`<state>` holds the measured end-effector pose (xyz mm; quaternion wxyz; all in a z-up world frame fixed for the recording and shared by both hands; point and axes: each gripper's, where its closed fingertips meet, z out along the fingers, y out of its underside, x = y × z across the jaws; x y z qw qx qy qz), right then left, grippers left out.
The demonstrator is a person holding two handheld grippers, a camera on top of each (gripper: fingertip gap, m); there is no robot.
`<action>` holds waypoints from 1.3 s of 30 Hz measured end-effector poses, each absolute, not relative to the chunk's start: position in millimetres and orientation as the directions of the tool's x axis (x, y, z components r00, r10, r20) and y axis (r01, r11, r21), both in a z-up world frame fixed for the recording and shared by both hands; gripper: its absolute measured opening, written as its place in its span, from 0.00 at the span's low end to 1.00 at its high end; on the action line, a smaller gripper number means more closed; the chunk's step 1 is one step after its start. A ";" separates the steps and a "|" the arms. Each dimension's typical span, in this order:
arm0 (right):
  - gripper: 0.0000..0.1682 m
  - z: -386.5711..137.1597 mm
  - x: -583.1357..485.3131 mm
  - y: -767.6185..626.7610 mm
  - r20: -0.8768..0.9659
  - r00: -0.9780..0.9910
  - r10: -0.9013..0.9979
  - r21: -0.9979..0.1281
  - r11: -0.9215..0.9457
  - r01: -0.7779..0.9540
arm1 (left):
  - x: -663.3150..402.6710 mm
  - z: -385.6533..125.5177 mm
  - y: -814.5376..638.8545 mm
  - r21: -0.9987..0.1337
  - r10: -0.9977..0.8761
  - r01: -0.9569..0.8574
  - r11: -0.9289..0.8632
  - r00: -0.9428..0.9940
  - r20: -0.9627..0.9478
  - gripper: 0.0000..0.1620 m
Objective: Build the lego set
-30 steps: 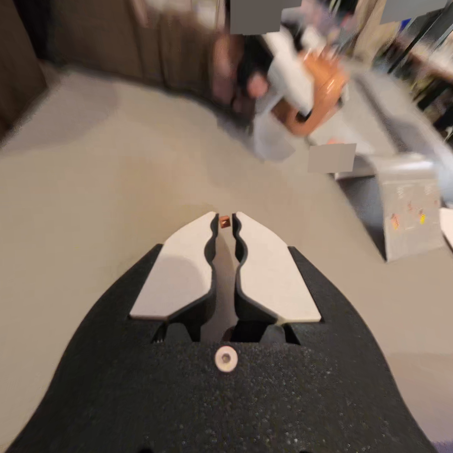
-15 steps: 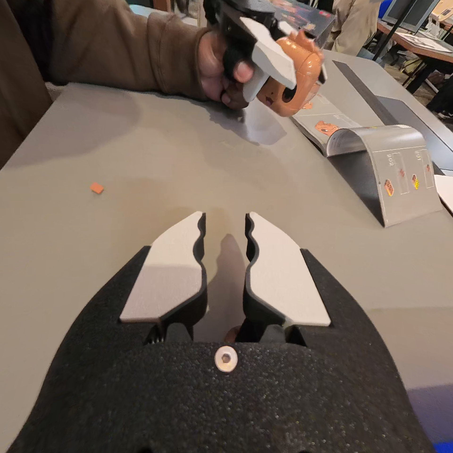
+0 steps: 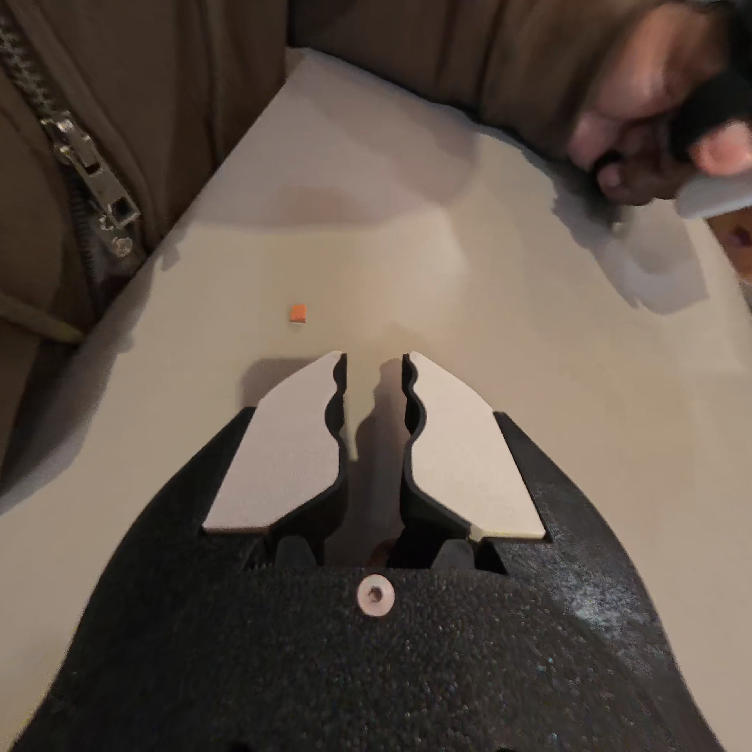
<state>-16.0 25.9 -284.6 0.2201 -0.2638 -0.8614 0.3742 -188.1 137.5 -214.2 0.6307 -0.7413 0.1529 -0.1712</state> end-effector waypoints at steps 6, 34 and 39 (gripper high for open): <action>0.17 -293.3 -10.7 0.3 0.164 -0.811 0.561 -0.720 0.630 0.290 | -189.2 -214.1 137.3 -0.988 -0.435 -0.021 -0.153 0.899 0.049 0.35; 0.14 -293.3 -8.1 -10.5 -0.036 -0.186 0.982 -0.721 0.103 0.685 | -176.9 -210.9 134.7 -0.989 -0.457 -0.047 -0.138 0.889 0.021 0.35; 0.08 -295.7 -11.0 -11.6 0.004 -0.182 0.983 -0.703 0.132 0.699 | -176.8 -211.9 134.5 -0.989 -0.456 -0.056 -0.140 0.890 0.014 0.35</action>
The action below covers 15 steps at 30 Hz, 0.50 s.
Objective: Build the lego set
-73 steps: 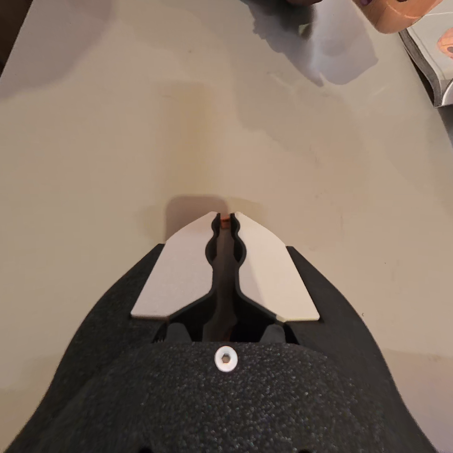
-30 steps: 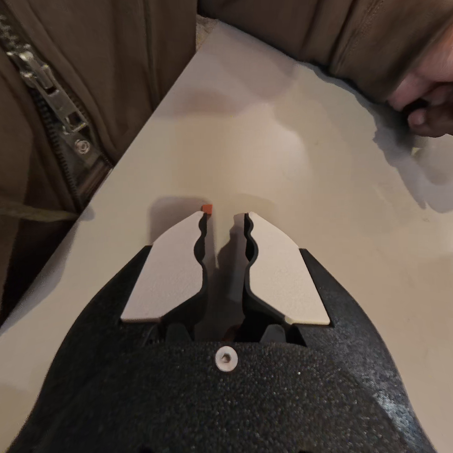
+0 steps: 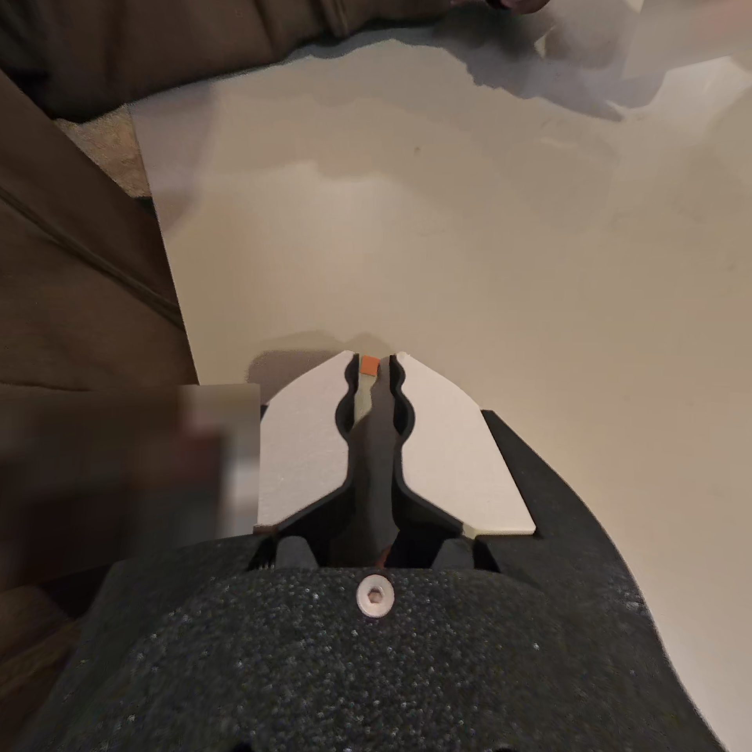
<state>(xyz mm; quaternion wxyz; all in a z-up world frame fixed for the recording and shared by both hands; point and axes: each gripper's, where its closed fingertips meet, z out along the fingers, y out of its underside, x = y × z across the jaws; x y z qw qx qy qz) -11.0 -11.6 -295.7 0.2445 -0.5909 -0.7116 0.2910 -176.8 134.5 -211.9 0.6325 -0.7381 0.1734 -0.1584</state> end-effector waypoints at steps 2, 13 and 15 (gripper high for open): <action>0.07 -297.3 -10.8 -11.2 0.022 -0.180 0.983 -0.690 0.145 0.709 | -177.5 -211.2 134.3 -0.989 -0.454 -0.053 -0.138 0.891 0.016 0.35; 0.06 -299.3 -9.7 -11.5 0.024 -0.186 0.982 -0.659 0.155 0.736 | -174.1 -210.3 133.5 -0.989 -0.463 -0.065 -0.134 0.886 0.005 0.35; 0.05 -299.0 -10.0 -10.6 0.021 -0.183 0.983 -0.660 0.151 0.736 | -173.4 -210.8 133.2 -0.989 -0.467 -0.066 -0.135 0.884 0.005 0.35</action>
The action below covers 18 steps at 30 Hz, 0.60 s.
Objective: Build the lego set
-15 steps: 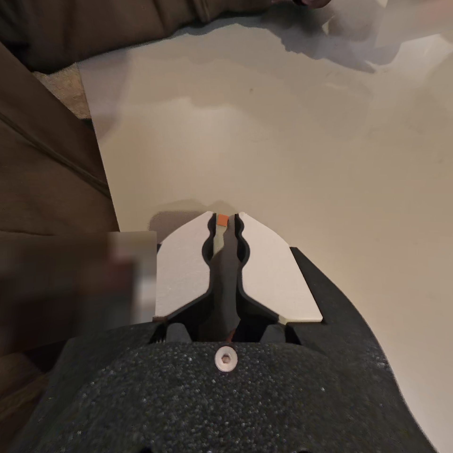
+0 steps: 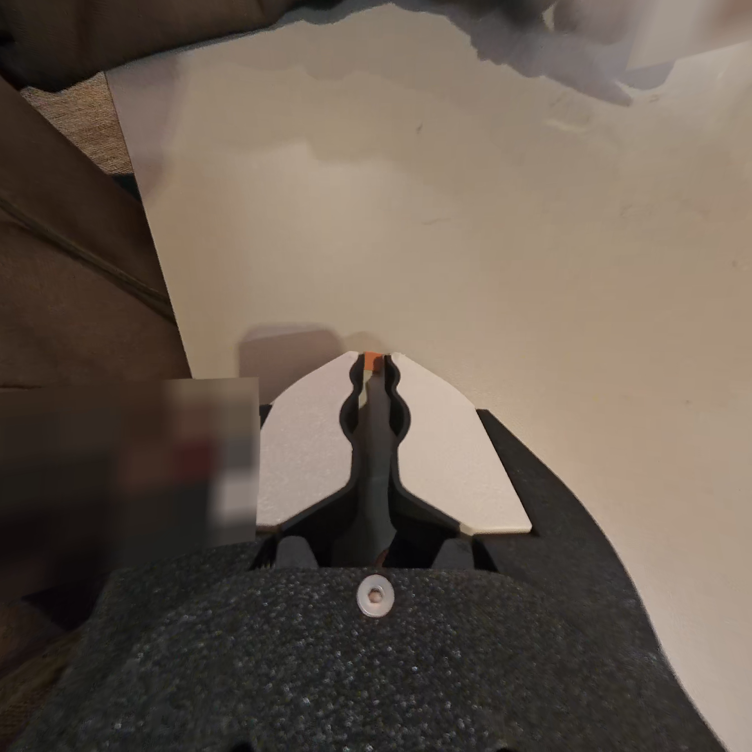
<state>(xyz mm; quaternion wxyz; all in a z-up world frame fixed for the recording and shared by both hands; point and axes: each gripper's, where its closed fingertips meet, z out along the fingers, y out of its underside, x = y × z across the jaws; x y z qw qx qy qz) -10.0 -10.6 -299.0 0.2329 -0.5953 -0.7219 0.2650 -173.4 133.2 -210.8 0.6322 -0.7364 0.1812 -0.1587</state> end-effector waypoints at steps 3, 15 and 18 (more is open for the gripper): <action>0.04 -298.8 -11.2 -9.6 0.022 -0.185 0.982 -0.663 0.153 0.733 | -170.5 -211.3 132.4 -0.988 -0.482 -0.073 -0.133 0.876 0.000 0.35; 0.04 -278.8 -29.4 23.3 0.025 -0.255 0.967 -0.737 0.190 0.648 | -145.4 -211.8 120.8 -0.990 -0.615 -0.119 -0.080 0.787 -0.044 0.35; 0.04 -252.9 -50.1 47.7 0.089 -0.262 0.961 -0.778 0.231 0.584 | -140.4 -212.4 117.9 -0.990 -0.641 -0.124 -0.073 0.766 -0.049 0.35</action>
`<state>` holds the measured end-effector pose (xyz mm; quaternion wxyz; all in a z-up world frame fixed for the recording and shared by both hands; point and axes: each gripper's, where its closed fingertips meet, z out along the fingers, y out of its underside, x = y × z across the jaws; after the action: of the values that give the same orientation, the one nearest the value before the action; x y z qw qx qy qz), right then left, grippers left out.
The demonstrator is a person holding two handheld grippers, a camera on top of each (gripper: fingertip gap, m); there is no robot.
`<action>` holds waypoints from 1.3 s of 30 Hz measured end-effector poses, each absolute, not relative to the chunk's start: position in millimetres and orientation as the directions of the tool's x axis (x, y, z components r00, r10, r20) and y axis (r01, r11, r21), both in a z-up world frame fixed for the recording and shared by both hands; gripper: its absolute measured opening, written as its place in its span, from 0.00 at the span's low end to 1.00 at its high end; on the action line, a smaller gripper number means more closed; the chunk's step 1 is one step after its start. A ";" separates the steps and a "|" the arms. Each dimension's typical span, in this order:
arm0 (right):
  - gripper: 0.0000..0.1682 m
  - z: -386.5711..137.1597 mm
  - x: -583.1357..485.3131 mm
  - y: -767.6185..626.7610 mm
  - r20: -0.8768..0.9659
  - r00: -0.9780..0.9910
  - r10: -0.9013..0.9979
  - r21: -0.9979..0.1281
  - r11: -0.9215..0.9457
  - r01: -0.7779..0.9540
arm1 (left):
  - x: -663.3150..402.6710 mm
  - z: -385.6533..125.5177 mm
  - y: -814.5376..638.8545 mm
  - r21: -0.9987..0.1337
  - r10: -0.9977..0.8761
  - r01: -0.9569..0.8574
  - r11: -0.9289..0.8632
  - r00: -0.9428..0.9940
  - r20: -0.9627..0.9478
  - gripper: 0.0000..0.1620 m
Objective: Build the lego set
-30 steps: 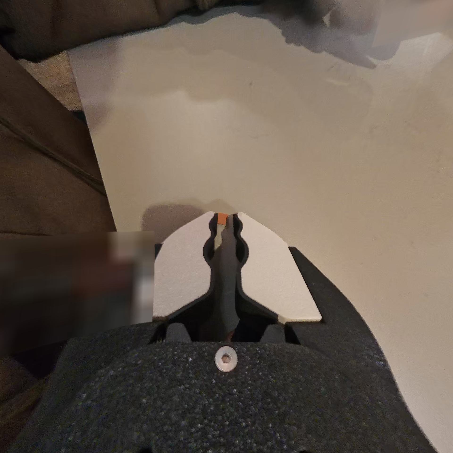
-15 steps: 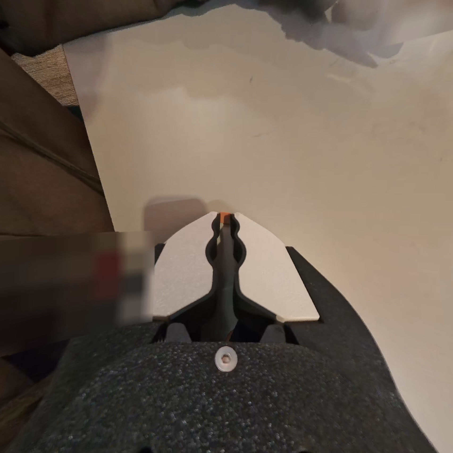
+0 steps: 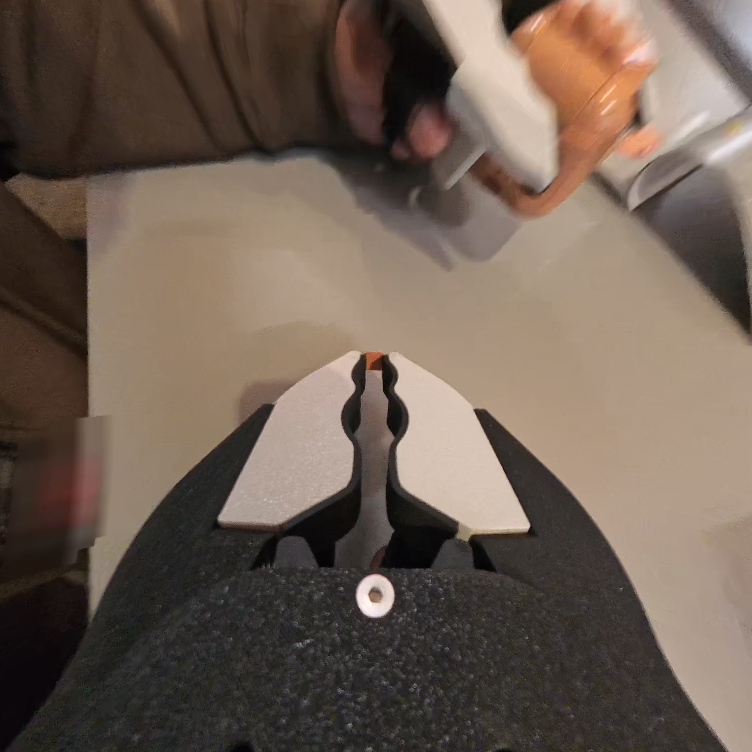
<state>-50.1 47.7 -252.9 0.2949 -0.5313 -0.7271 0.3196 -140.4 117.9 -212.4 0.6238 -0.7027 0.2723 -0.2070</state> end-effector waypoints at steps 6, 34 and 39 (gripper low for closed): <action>0.04 -192.4 -100.5 91.6 0.204 -0.308 0.929 -0.867 0.318 0.385 | -128.9 -212.0 110.7 -0.991 -0.698 -0.119 -0.066 0.715 -0.040 0.35; 0.04 -164.6 -147.6 100.4 0.011 -0.623 0.782 -0.939 0.222 0.263 | -120.5 -215.6 107.2 -0.987 -0.740 -0.136 -0.082 0.672 -0.031 0.35; 0.04 -171.1 -149.9 90.3 0.008 -0.685 0.729 -0.900 0.304 0.313 | -120.4 -217.0 107.1 -0.985 -0.737 -0.153 -0.078 0.674 -0.046 0.35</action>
<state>-149.9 90.3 -171.1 0.2139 -0.3344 -0.7785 0.4861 -120.4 107.1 -217.0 0.5980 -0.6925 0.3212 -0.2440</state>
